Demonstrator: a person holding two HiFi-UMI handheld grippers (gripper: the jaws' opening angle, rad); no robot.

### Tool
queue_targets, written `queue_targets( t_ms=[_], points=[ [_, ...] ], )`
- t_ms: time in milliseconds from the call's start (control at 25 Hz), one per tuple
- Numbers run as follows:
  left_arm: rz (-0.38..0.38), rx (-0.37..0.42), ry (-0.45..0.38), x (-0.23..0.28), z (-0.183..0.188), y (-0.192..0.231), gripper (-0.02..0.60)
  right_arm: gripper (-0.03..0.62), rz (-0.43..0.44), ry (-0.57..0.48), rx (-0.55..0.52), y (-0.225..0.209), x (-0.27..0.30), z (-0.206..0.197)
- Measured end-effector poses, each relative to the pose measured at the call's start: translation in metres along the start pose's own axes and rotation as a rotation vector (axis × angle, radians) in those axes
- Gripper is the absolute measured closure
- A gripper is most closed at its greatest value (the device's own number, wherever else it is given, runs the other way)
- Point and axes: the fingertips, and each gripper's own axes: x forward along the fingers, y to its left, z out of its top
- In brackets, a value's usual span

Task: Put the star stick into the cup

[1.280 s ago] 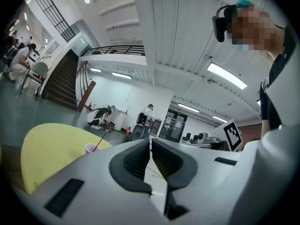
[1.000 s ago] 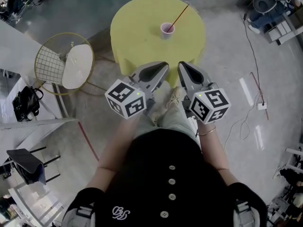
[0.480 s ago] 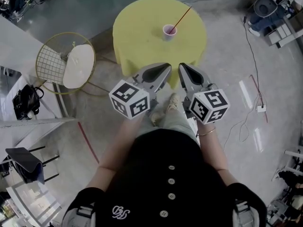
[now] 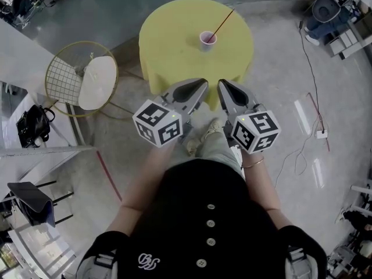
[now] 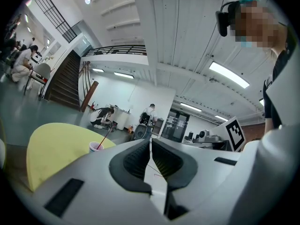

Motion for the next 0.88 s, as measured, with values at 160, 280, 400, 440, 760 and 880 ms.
queue_targets(
  t_ms=[160, 280, 400, 440, 760, 880],
  points=[
    [0.004, 0.000, -0.002, -0.0008, 0.0006, 0.0027, 0.558, 0.591, 0.006, 0.005, -0.005, 0.0023, 0.0035, -0.0018],
    [0.006, -0.001, -0.002, -0.0003, 0.0006, 0.0035, 0.559, 0.591, 0.005, 0.003, -0.008, 0.0020, 0.0033, -0.0010],
    [0.000, 0.000, 0.002, 0.0017, -0.0011, 0.0002, 0.558, 0.591, 0.001, -0.001, -0.008, 0.0004, 0.0004, 0.0003],
    [-0.003, 0.000, 0.001, 0.0027, -0.0015, -0.0010, 0.559, 0.591, 0.002, -0.001, -0.007, -0.0002, 0.0001, 0.0003],
    [-0.013, 0.001, 0.011, 0.0007, -0.0031, -0.0032, 0.559, 0.591, 0.004, 0.008, -0.001, 0.0013, 0.0014, -0.0043],
    [-0.005, 0.001, 0.011, 0.0006, -0.0044, -0.0025, 0.559, 0.591, 0.010, 0.009, -0.002, -0.0003, 0.0020, -0.0053]
  ],
)
